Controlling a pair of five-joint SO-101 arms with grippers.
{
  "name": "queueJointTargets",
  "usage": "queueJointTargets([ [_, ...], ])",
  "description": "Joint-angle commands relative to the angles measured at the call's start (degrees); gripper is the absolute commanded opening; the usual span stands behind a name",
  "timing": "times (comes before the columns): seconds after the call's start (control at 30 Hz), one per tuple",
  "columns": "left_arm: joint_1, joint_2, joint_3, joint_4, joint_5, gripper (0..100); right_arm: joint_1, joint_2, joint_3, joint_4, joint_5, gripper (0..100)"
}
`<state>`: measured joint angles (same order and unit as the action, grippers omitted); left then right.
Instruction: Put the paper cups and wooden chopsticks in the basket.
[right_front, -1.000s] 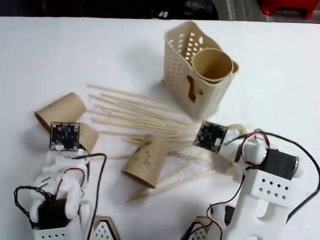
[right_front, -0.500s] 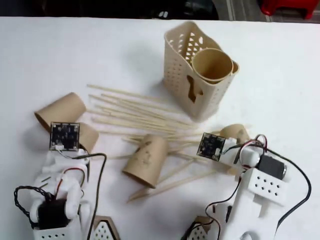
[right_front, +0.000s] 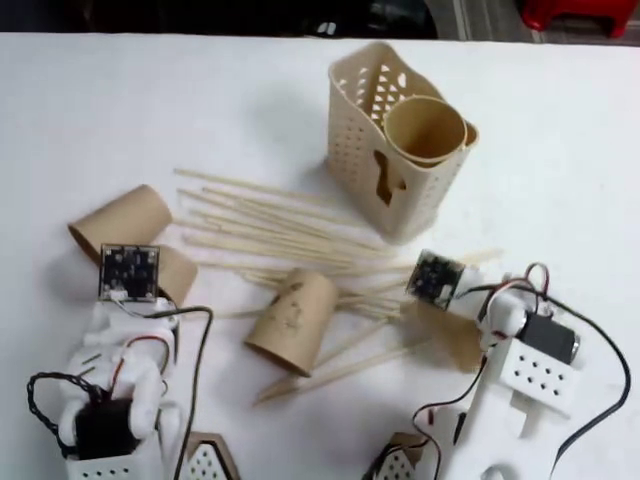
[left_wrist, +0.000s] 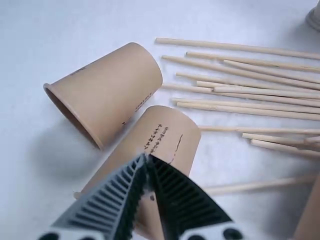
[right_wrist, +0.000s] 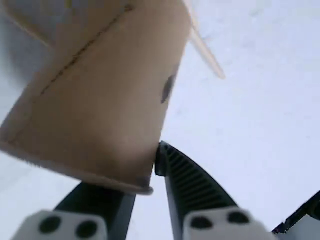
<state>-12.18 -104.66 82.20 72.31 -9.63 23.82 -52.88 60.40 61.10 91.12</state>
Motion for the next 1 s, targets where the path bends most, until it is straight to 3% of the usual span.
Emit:
queueJointTargets([
  [0.0, -0.5, 0.0, -1.1, -1.1, -0.6, 3, 0.7, -0.7, -5.3, -0.6, -4.7, 1.9],
  [0.7, -0.4, 0.0, 0.4, -2.8, -0.6, 3, 0.1, -0.7, -29.5, -0.5, -42.7, 1.9],
  [0.97, -0.4, 0.0, 0.4, -2.8, -0.6, 3, -6.2, -0.3, -39.6, 1.5, -53.9, 1.9],
])
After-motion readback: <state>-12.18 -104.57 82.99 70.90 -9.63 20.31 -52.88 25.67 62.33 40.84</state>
